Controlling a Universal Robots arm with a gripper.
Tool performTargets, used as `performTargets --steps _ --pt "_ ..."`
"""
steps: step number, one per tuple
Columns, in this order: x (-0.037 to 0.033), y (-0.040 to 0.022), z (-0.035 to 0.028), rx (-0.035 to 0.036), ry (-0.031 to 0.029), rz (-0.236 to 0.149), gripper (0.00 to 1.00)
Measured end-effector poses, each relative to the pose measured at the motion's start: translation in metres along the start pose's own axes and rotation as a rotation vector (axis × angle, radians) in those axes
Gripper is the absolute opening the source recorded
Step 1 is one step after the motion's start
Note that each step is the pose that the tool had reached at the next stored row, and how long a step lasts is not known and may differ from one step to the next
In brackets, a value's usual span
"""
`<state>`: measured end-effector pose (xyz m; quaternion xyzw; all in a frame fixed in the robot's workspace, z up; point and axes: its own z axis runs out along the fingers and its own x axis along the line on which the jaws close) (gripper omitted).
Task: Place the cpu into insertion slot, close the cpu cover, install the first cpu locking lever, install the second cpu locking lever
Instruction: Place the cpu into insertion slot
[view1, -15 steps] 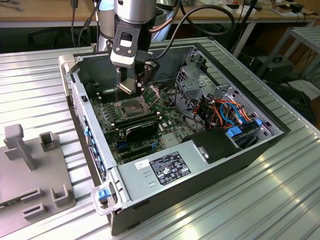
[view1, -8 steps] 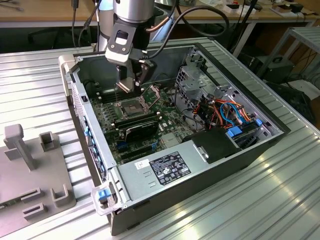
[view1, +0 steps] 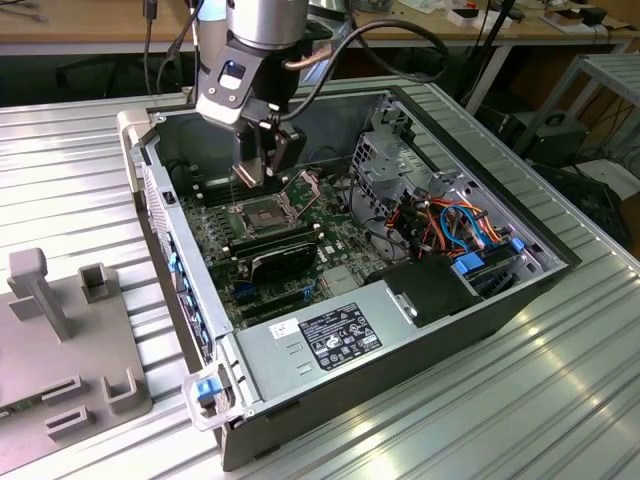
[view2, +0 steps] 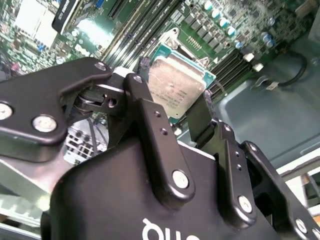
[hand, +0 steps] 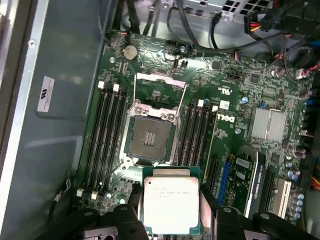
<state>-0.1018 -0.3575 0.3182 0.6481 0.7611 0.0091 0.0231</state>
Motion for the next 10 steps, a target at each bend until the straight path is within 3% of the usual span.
performTargets --steps 5,10 --pt "0.0001 -0.0001 0.0018 0.0021 -0.004 0.09 0.55" --pt "0.0004 0.0007 0.0021 0.0021 -0.0041 0.095 0.55"
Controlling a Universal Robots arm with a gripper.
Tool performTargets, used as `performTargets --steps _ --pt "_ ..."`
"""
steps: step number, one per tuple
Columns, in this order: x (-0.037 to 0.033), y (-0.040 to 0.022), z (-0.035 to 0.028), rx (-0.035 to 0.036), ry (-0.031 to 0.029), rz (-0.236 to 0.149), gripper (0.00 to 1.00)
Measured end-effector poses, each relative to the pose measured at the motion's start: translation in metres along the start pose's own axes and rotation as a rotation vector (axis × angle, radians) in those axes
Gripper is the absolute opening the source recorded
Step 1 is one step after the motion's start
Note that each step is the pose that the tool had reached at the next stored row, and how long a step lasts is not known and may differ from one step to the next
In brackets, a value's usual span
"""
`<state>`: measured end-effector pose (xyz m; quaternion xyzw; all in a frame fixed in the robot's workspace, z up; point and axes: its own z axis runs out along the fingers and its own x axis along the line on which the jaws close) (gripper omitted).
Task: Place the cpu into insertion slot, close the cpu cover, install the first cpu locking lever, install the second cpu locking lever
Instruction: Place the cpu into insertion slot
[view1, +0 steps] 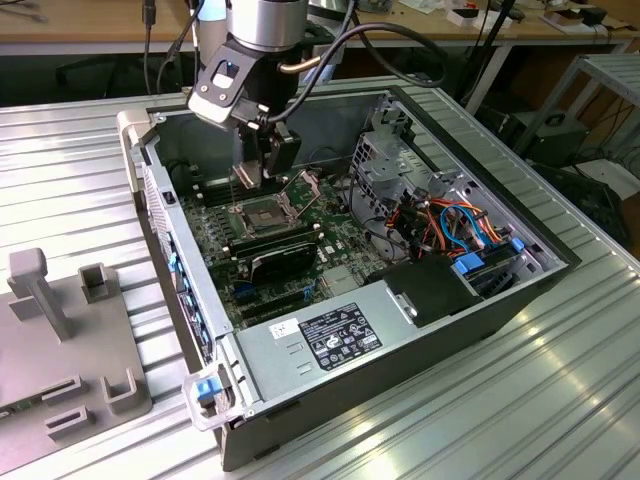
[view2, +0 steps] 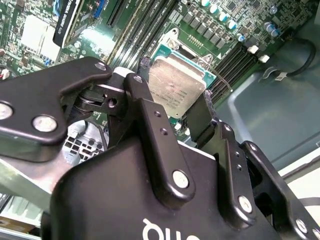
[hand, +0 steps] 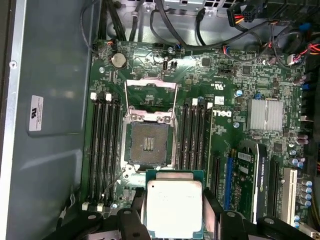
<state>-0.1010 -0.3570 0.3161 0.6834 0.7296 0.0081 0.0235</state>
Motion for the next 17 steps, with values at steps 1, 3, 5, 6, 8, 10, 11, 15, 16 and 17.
performTargets --steps 1,3,5,6,8,10,11,15,16,17 --pt "0.0011 0.002 0.0005 0.0 -0.0001 0.001 0.55" --pt "0.002 0.0044 0.0014 0.0001 -0.0001 0.001 0.55" --pt "0.004 0.0073 0.0027 0.0003 -0.0002 0.002 0.55" --pt "0.0065 0.0099 0.0038 0.0004 -0.0002 0.003 0.55" --pt "0.0098 0.0125 0.0056 0.0005 -0.0004 0.007 0.55" --pt "0.0109 0.0133 0.0072 0.0007 -0.0009 0.021 0.55" --pt "0.011 0.0134 0.008 0.0011 -0.0015 0.034 0.55" --pt "0.0112 0.0136 0.0136 0.0036 -0.0061 0.138 0.55" --pt "0.0114 0.0137 0.0138 0.0039 -0.0068 0.15 0.55" --pt "0.0114 0.0137 0.0138 0.004 -0.0069 0.151 0.55"
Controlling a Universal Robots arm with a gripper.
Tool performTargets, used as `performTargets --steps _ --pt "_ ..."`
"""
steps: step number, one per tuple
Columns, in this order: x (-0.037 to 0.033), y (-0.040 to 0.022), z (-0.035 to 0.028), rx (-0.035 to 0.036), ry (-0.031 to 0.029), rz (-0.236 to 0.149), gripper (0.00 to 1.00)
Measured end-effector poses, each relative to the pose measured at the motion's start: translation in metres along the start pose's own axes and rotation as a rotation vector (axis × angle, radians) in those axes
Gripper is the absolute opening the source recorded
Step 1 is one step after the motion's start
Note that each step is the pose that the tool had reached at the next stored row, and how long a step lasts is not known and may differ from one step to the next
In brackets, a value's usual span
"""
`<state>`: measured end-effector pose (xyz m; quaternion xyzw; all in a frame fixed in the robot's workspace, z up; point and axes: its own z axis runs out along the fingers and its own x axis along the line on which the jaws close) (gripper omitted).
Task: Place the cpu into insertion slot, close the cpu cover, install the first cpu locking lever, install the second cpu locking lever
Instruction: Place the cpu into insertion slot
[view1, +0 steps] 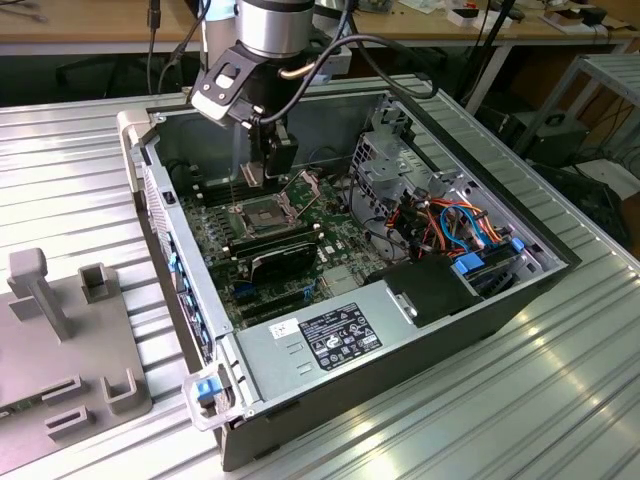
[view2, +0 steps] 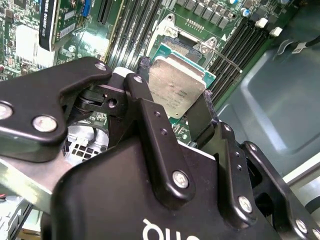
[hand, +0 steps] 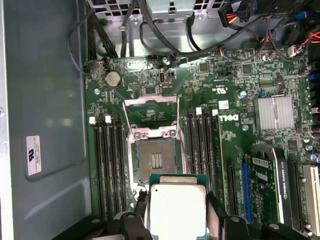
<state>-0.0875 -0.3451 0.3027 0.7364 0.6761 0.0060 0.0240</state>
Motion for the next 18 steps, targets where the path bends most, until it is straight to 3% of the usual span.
performTargets --steps 13,18 --pt "0.0 0.0 0.0001 -0.0001 0.0001 0.001 0.55" --pt "0.0057 -0.0007 0.0054 -0.0003 0.0012 -0.013 0.55"
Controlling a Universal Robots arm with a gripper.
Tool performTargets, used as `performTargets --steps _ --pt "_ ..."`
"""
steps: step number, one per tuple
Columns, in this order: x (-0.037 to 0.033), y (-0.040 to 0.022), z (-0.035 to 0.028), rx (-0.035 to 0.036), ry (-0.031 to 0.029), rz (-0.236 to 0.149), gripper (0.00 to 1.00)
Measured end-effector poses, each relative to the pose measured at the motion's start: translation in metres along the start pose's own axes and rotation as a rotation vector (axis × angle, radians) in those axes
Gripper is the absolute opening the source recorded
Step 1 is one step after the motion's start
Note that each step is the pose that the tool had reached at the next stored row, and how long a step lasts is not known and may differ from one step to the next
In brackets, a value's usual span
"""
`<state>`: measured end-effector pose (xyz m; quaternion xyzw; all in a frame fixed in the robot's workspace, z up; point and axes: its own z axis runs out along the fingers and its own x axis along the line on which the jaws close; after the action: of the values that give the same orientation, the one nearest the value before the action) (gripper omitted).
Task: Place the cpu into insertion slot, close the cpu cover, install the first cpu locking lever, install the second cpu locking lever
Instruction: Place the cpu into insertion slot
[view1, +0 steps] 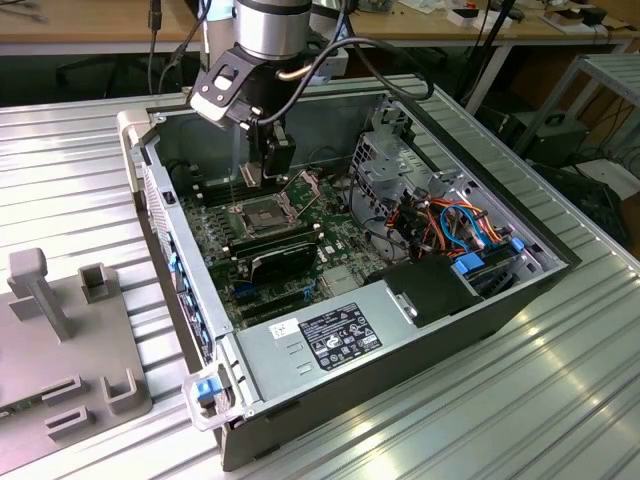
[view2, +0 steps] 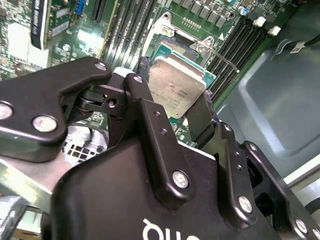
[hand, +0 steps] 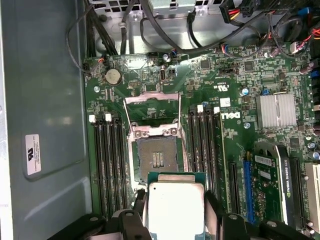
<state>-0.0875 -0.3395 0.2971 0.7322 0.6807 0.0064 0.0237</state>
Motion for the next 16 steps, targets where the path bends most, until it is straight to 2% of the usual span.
performTargets --steps 1,3,6,9,16 --pt "0.0007 -0.0002 0.0031 -0.0007 0.0013 -0.027 0.55" --pt "0.0033 0.0019 0.0091 -0.0012 0.0023 -0.053 0.55" --pt "0.0084 0.0096 0.0166 -0.0013 0.0026 -0.054 0.55" --pt "0.0126 0.0098 0.026 -0.0014 0.0026 -0.055 0.55" --pt "0.0181 0.0127 0.0418 -0.0016 0.003 -0.064 0.55"
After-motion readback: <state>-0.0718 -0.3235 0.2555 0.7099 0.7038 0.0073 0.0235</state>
